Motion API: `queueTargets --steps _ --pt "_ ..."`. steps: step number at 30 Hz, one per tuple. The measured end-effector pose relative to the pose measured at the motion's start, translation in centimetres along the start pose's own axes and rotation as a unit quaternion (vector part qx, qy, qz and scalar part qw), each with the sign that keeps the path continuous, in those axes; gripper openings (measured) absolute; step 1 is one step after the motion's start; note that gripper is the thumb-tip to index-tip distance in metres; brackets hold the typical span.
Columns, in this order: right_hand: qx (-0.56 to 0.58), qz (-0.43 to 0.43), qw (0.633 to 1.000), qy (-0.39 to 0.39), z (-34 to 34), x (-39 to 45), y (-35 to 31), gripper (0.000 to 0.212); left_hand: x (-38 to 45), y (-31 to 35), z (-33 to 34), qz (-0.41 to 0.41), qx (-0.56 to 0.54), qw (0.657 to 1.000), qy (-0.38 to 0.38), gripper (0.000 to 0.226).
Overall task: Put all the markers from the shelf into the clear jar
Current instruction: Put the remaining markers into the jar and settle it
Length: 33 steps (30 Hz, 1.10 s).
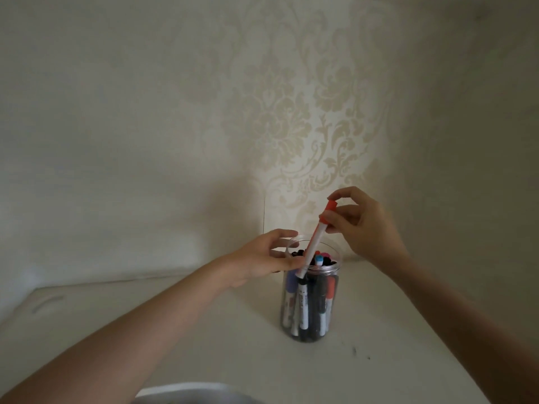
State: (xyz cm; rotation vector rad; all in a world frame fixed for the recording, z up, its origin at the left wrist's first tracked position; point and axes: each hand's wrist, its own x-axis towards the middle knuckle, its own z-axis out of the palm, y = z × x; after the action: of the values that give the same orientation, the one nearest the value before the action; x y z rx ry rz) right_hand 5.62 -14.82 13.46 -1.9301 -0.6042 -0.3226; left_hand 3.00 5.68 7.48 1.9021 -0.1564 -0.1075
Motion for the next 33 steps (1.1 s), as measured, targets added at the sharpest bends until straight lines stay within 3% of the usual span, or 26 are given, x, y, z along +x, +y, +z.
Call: queueTargets --steps 3,5,8,12,17,22,28,33 --pt "-0.007 -0.003 1.0 -0.013 -1.4 -0.1 -0.2 0.015 -0.3 0.2 -0.4 0.109 0.13 0.984 0.054 0.043" --pt "0.0 0.0 1.0 -0.023 -2.1 -0.2 -0.2 0.015 -0.3 0.7 -0.7 0.203 0.28 0.937 0.05 0.022" --pt "0.003 -0.011 1.0 -0.026 -2.3 -0.6 -0.3 0.016 0.1 1.7 -1.0 0.208 0.415 0.885 -0.018 0.028" --pt "0.062 -0.014 0.998 0.021 -1.9 -0.9 -0.1 0.018 0.3 3.4 -0.7 0.103 0.39 0.911 -0.091 0.03" --pt "0.116 0.014 0.993 0.029 -1.9 -1.0 0.4 0.021 0.4 4.1 -0.7 0.033 0.398 0.907 -0.137 0.037" --pt "0.16 0.035 0.986 0.008 -1.1 -1.8 0.7 0.021 1.6 4.0 -1.0 0.103 0.529 0.832 -0.133 0.032" --pt "0.146 -0.007 0.989 -0.02 -0.5 -1.2 0.5 0.016 1.8 4.0 -1.1 0.137 0.502 0.845 -0.119 0.037" --pt "0.067 -0.056 0.993 -0.083 -1.2 -0.9 0.0 0.016 2.0 3.8 -1.3 0.137 0.503 0.846 -0.111 0.04"
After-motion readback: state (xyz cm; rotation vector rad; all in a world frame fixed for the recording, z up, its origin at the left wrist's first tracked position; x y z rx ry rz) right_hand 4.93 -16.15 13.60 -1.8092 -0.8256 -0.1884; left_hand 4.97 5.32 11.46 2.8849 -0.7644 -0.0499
